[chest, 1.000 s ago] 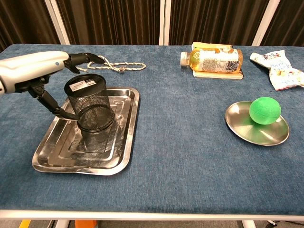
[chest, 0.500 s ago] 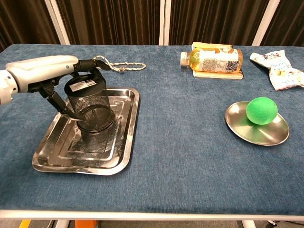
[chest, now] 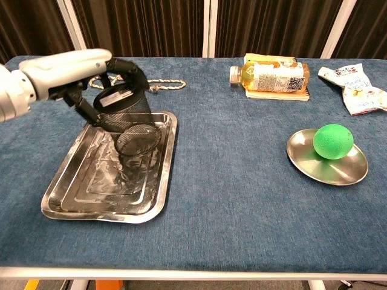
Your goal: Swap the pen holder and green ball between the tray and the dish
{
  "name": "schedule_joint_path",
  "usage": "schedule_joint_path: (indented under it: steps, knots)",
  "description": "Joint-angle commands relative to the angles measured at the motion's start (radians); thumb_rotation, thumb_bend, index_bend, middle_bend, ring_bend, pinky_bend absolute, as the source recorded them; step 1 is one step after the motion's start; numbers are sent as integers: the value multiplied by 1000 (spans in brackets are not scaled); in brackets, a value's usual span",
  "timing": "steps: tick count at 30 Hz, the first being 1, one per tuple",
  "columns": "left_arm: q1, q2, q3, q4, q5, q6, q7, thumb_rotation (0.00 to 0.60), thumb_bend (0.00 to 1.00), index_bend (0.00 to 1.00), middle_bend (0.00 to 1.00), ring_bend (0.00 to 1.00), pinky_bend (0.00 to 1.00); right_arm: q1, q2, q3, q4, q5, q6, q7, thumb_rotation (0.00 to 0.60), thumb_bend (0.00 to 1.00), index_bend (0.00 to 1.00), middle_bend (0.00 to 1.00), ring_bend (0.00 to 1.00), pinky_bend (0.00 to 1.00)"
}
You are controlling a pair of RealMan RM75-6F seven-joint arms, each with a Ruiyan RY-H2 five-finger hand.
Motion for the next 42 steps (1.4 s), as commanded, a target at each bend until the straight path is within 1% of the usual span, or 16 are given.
schedule_joint_path:
  steps: [1,5,8,9,12,15,20,26,32,37,40,42]
  knots:
    - [-22,6,-10,-16,2,-13,6,600,175,312,345,243,436,-2,1,0,0,-1,3,3,600,48,0,0,0,0]
    - [-59,3,-38,-23,1,-24,13,600,179,318,352,247,441,-3,3,2,1,-1,8,6,600,49,0,0,0,0]
    - [-110,-4,-70,-14,4,-55,17,600,180,318,351,247,441,-5,4,4,1,-2,13,10,600,50,0,0,0,0]
    - [-133,-6,-86,-5,0,-70,18,600,180,318,351,247,441,-7,4,4,2,-2,16,13,600,50,0,0,0,0]
    - [-190,-23,-113,27,-11,-115,13,600,180,318,351,248,441,-11,3,6,7,-2,25,22,600,50,0,0,0,0]
    - [-237,-55,-123,70,-21,-155,-12,600,181,315,351,248,440,-15,5,8,14,-1,31,33,600,50,0,0,0,0]
    - [-303,-117,-132,161,-39,-208,-55,600,204,312,351,247,439,-21,6,10,28,6,34,54,600,51,0,0,0,0]
    - [-365,-199,-133,286,-35,-232,-110,600,221,310,351,247,438,-26,1,10,46,11,34,73,600,51,0,0,0,0]
    - [-395,-242,-118,380,-34,-248,-156,600,223,308,349,247,436,-28,-2,14,61,20,29,87,600,52,0,0,0,0]
    - [-412,-262,-107,419,-30,-256,-185,600,223,309,345,245,434,-28,-6,15,72,24,24,97,600,52,0,0,0,0]
    - [-421,-267,-100,430,-22,-261,-209,600,220,267,303,227,432,-28,-9,15,76,24,22,101,600,52,0,0,0,0]
    - [-424,-272,-96,441,-16,-254,-214,600,215,222,250,210,431,-28,-9,16,78,23,23,103,600,52,0,0,0,0]
